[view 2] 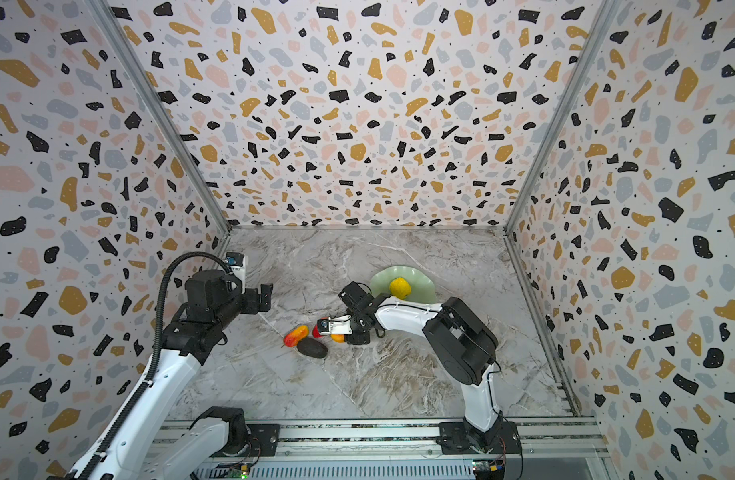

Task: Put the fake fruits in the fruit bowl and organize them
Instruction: 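Close the right gripper on the red-orange mango and lift it, then carry the mango into the green bowl beside the apple and release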

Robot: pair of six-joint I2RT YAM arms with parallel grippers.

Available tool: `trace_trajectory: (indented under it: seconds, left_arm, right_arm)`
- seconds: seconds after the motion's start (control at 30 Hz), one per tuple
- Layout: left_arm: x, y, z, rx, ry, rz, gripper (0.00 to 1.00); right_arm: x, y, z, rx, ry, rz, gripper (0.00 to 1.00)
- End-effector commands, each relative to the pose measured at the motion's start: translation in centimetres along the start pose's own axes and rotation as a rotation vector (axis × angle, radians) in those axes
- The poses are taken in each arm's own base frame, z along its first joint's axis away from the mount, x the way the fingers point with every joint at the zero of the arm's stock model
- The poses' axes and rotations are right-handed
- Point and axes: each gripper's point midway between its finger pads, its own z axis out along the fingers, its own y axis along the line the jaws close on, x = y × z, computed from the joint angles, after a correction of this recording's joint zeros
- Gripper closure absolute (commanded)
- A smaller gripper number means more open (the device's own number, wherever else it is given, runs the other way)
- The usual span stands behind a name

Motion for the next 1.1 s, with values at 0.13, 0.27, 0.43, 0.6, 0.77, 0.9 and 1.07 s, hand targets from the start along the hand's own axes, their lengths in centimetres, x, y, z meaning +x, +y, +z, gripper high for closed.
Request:
trace_trajectory:
  seconds: [0.13,0.27,0.43,0.6,0.77,0.9,1.07]
  left_arm:
    - [-0.6,0.0,-0.1,0.007,-0.034,-0.009,0.00]
    - [-0.6,0.0,0.0,0.008,-0.034,-0.009,0.00]
    - [-0.7,-0.1,-0.1,0.014,-0.036,-0.009,0.00]
    - [-0.7,-0.3,-0.1,0.023,-0.035,-0.009,0.00]
    - [-0.9,-0.5,-0.1,0.034,-0.042,-0.009,0.00]
    - [-0.9,-0.6,-0.2,0.042,-0.041,-0.010,0.00]
    - [-0.8,-0.5,-0.3,0.035,-0.046,-0.009,0.00]
  right_arm:
    - [-3.2,-0.3,-5.0,0.044,-0.103,0.027,0.70]
    - [-4.2,-1.9,-9.6,0.185,-0.191,0.090,0.74]
    - [-0.7,-6.9,-16.2,0.479,-0.248,0.355,0.75]
    - [6.9,-10.8,-21.1,0.805,-0.148,0.710,0.77]
    - [13.6,-11.5,-21.7,0.914,-0.071,0.915,0.77]
    - [16.1,-12.3,-20.8,0.927,-0.036,0.958,0.77]
    - [17.8,-13.8,-19.2,0.923,0.014,0.964,0.78]
